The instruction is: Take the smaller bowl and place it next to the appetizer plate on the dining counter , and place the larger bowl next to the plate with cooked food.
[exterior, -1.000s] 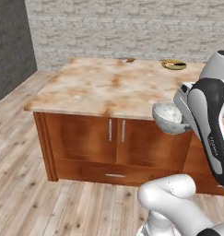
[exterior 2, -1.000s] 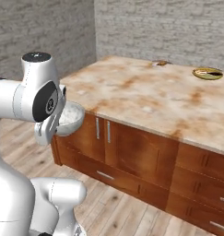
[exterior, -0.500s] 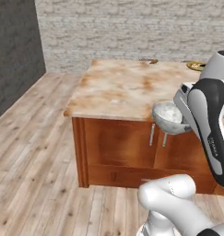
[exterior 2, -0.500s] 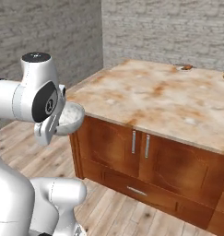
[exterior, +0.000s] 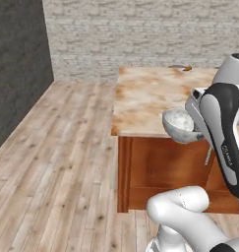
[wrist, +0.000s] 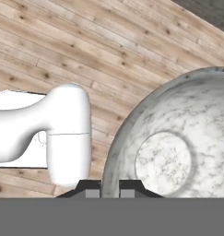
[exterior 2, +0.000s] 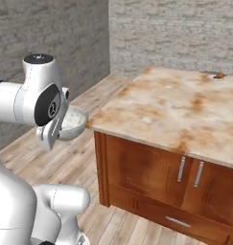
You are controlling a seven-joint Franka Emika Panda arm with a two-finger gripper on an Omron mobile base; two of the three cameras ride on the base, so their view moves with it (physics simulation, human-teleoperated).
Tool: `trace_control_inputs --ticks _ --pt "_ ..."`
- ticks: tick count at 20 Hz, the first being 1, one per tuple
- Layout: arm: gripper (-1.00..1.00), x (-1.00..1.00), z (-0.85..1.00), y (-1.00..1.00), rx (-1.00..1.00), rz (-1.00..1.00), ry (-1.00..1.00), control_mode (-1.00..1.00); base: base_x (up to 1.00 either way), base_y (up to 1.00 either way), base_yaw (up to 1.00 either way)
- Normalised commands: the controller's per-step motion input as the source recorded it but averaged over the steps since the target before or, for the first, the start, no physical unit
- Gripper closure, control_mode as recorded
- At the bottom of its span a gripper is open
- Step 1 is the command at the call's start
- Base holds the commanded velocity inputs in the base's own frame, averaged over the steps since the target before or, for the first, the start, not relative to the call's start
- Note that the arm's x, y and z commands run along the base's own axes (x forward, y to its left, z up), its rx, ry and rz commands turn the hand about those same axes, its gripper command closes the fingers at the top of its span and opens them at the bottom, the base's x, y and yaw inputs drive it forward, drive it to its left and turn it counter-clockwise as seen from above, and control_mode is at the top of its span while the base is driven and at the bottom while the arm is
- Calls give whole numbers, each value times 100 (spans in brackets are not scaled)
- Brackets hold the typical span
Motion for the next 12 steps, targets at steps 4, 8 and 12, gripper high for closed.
trace_control_inputs --ticks 4,8,12 --pt "100 0 0 0 0 0 0 100 42 100 -15" --pt "100 0 0 0 0 0 0 100 52 100 -17" --pt "100 0 0 0 0 0 0 100 70 100 -19"
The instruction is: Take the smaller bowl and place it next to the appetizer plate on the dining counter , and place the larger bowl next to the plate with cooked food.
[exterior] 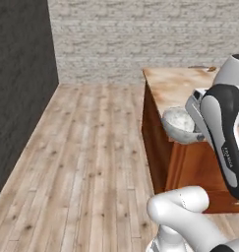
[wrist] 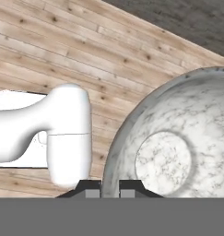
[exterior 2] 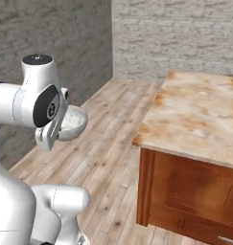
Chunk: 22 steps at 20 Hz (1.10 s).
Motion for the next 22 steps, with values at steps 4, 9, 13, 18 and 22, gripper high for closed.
trace_control_inputs --ticks 4,9,13,18,22 --pt "100 0 0 0 0 0 0 100 93 100 -25" --pt "100 0 0 0 0 0 0 100 100 100 -31" --pt "100 0 0 0 0 0 0 100 100 100 -43" --pt "100 0 0 0 0 0 0 100 100 98 -51" --pt "100 0 0 0 0 0 0 100 100 99 -51"
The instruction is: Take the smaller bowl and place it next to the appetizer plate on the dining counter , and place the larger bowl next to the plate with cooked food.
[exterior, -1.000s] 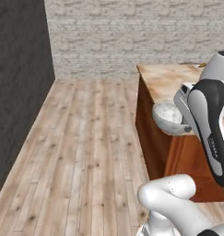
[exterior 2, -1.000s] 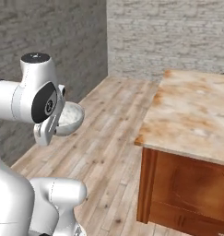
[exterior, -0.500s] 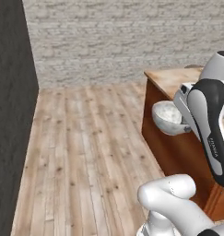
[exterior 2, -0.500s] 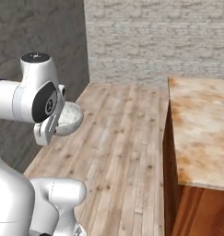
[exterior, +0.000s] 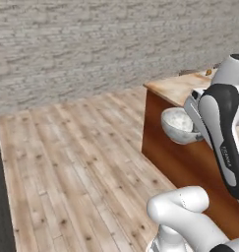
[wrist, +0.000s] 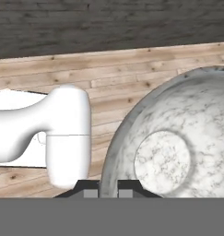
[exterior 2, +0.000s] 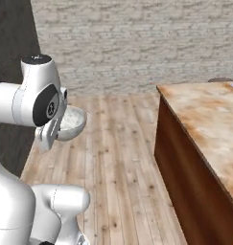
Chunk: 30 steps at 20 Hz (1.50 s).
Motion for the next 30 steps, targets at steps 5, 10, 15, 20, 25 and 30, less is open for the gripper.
trace_control_inputs --ticks 5,10,15,20,25,30 --pt "100 0 0 0 0 0 0 100 100 100 -46" --pt "100 0 0 0 0 0 0 100 100 100 -43" --pt "100 0 0 0 0 0 0 100 100 100 -40" --pt "100 0 0 0 0 0 0 100 100 100 -47" --pt "100 0 0 0 0 0 0 100 100 100 -48" --pt "100 0 0 0 0 0 0 100 72 100 -53"
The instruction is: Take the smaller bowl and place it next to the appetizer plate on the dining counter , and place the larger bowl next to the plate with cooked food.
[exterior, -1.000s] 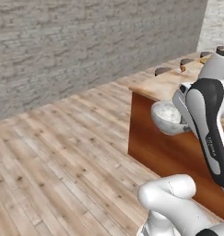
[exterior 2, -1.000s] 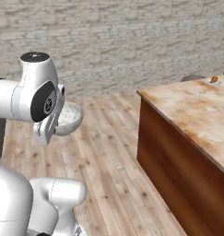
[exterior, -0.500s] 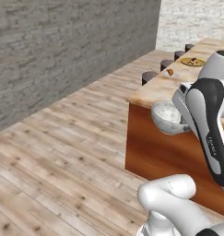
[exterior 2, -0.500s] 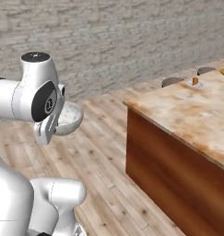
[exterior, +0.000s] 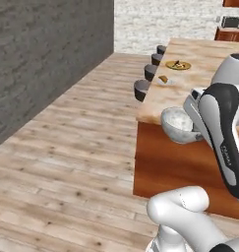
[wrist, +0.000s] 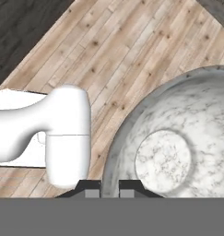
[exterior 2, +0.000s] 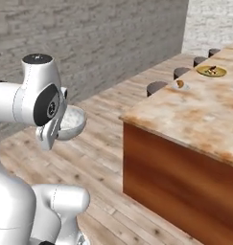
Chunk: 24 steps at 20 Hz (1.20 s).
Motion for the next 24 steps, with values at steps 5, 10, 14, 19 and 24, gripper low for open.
trace_control_inputs --ticks 5,10,14,19,24 --pt "100 0 0 0 0 0 0 100 42 81 -65" --pt "100 0 0 0 0 0 0 100 31 71 -69" --pt "100 0 0 0 0 0 0 100 25 75 -67" --pt "100 0 0 0 0 0 0 100 13 84 -63" --pt "100 0 0 0 0 0 0 100 0 95 -58"
